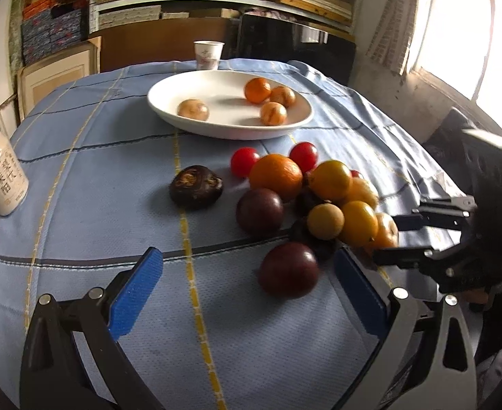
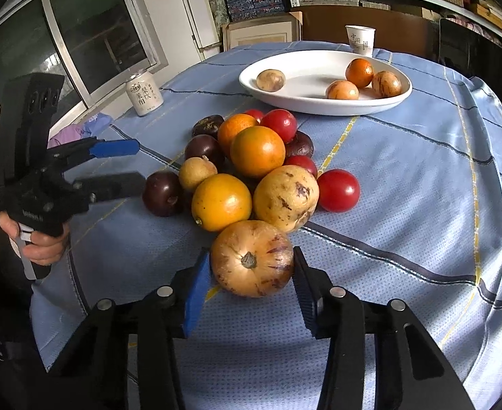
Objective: Organize fruits
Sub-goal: 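Grasp the dark red plum with the left tool while the right tool grasps the striped pale fruit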
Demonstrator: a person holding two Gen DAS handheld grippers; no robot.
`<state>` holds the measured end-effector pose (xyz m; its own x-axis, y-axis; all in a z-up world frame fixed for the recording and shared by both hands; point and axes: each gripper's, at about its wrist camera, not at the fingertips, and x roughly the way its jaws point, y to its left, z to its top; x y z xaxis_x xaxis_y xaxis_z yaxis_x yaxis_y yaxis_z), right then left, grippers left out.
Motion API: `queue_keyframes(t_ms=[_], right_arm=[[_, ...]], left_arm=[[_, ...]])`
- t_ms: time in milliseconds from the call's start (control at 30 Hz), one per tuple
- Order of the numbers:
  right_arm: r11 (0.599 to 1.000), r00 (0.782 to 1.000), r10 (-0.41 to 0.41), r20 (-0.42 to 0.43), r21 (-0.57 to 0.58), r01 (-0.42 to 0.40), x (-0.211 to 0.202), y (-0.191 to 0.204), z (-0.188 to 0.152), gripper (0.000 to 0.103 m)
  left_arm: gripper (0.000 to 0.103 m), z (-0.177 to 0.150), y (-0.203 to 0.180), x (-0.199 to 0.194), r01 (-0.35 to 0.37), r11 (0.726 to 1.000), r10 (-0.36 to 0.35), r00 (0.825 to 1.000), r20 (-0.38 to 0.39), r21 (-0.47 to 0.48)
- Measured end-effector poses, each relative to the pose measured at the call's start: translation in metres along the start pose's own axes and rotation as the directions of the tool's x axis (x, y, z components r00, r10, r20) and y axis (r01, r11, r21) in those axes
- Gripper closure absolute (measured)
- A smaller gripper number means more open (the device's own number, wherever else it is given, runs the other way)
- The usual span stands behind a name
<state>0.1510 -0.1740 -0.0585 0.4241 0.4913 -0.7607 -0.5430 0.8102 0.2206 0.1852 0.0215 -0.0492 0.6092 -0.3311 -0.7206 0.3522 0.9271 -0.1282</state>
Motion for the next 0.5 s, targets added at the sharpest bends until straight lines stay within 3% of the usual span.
queue_keyframes(t_ms=[167,300,500], right_arm=[[0.997,0.999,0.045,0.028,0.062,-0.047,-0.006,-0.01,0.001,0.057],[0.984,0.992,0.107,0.067,0.134,-0.115,-0.013,-0.023,0.002,0.057],[0.969,0.984,0.137,0.113,0.189,-0.157,-0.02,-0.034,0.004,0.057]], left_arm=[[0.005,-0.001,-0.007,-0.001,0.04,0.999,-0.04,0.999,0.003,0.033],[0.025,-0.002,-0.015,0.004,0.074,0.995,-0.072,0.997,-0.029,0.062],[0.04,-0.004,-0.016,0.012,0.092,0.994,-0.088,0.994,-0.069,0.065]])
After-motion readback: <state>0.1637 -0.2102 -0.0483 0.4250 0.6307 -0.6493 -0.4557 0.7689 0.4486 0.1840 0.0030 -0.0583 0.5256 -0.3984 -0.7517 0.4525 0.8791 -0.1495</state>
